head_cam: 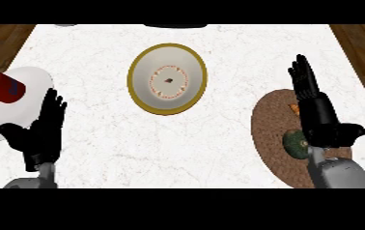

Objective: Pick the squash from the placemat and place it in the bowl

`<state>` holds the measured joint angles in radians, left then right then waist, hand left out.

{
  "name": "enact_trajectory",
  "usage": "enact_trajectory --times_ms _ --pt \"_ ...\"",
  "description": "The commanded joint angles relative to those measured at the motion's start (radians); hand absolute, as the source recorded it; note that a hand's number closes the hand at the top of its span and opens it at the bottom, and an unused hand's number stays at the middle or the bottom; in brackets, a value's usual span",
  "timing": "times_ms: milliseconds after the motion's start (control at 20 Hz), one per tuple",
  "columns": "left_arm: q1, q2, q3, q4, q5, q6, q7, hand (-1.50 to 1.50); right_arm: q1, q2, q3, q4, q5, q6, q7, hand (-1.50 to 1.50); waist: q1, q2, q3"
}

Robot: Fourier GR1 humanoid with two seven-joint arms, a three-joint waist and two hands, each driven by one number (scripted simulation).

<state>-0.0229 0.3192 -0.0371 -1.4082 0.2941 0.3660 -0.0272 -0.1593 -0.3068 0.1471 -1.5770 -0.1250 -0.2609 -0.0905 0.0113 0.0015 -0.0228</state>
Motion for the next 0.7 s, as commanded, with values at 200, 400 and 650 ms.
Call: enact_trajectory --times_ms 200,400,650 --pt "-0.069 0.047 -0.167 -0.097 -0.06 -0.191 -0.028 0.0 0.144 0.02 -0.181 -0.043 0.094 -0.308 0.005 1.5 -0.118 -0.017 0.023" --pt "-0.096 0.029 -0.261 -0.126 -0.071 -0.264 -0.013 0.0 0.259 0.01 -0.224 0.073 0.247 -0.503 0.122 1.5 -0.096 -0.004 0.021" --pt "-0.078 -0.004 -0.316 -0.147 -0.086 -0.317 -0.015 0.0 0.263 0.058 -0.138 0.043 0.412 -0.609 0.151 -1.5 -0.014 -0.001 0.021"
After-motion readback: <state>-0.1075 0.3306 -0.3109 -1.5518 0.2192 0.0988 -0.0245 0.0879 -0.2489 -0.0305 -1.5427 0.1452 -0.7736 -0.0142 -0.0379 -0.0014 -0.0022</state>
